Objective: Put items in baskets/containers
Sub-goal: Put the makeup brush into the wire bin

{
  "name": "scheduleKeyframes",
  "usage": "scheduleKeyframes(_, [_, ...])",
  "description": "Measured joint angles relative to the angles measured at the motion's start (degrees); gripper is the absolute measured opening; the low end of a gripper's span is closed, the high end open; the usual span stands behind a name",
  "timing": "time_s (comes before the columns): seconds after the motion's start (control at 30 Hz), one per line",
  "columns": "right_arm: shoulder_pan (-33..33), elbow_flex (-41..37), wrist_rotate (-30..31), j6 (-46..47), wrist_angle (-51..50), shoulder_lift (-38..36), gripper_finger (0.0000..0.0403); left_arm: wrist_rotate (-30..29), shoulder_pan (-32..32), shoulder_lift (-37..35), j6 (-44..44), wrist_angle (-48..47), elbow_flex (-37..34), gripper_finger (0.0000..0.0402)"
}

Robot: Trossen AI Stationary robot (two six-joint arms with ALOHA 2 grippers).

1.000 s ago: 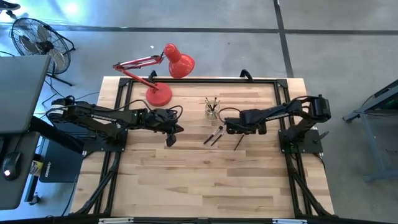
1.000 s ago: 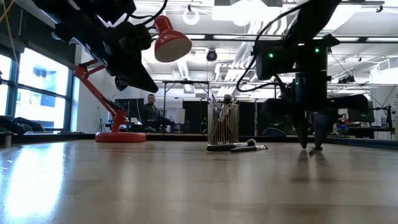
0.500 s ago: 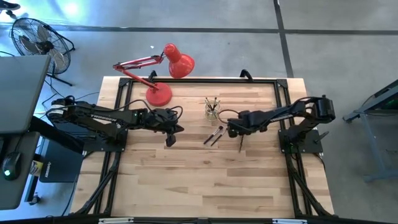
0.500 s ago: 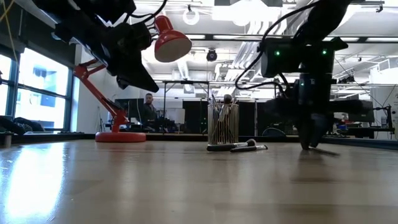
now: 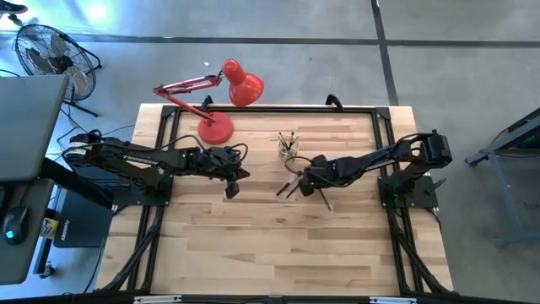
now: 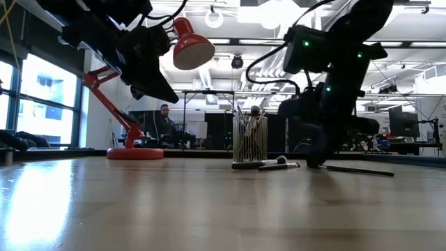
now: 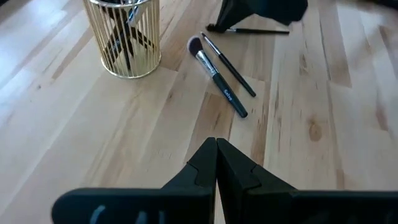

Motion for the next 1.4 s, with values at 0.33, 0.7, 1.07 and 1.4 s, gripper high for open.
scheduleKeyframes(0.33, [0.5, 2.3, 2.1, -1.9, -0.2, -3.5, 0.0002, 0.4, 0.0, 3.5, -6.2, 5.5, 0.1, 0.0001])
scheduleKeyframes(0.7, [1.8, 2.3, 7.1, -3.4, -0.4, -11.0, 0.0001, 2.0, 0.0, 8.5, -8.1, 7.5, 0.4, 0.0001])
scheduleKeyframes(1.07, [2.3, 2.4, 18.2, -15.1, 8.9, -20.5, 0.0001, 3.5, 0.0, 8.7, -8.0, 7.3, 0.4, 0.0001])
scheduleKeyframes(1.4, [-3.6, 1.2, 23.0, -45.7, 40.7, -19.9, 0.0, 3.2, 0.0, 8.7, -8.0, 7.3, 0.4, 0.0001])
